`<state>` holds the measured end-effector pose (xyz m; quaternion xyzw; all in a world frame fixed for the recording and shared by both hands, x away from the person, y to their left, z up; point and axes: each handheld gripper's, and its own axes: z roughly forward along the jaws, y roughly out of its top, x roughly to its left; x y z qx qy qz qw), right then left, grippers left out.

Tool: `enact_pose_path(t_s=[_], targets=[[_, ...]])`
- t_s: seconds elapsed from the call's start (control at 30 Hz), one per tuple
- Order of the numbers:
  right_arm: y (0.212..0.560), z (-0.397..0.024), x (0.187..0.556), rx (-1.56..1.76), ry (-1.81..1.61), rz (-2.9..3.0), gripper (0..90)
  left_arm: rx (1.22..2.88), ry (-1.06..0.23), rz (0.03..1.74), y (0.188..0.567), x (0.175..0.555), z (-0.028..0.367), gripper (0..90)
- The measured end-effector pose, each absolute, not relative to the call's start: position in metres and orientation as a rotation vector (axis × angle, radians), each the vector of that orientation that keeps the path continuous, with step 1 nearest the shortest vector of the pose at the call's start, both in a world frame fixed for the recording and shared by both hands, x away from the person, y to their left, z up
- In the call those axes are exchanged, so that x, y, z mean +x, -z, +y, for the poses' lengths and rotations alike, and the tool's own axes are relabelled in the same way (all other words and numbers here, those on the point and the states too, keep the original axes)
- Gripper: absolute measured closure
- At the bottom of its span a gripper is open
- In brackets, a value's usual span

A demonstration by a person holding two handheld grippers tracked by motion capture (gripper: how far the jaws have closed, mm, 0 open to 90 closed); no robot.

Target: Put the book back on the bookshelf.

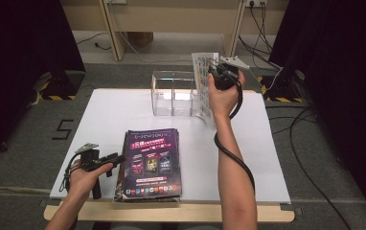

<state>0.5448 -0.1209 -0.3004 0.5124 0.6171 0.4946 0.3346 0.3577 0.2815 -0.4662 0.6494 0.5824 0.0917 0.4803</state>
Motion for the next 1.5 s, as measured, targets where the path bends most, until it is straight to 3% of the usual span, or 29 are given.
enact_pose_path(t_s=[0.97, 1.5], targets=[[0.332, -0.153, 0.446, 1.38, -1.231, 1.692, 69.8, 1.585, -0.225, 1.411, 0.463, 0.356, 0.279, 54.5], [0.324, -0.153, 0.451, 1.366, -1.219, 1.689, 66.1, 1.574, -0.233, 1.411, 0.46, 0.356, 0.282, 54.5]])
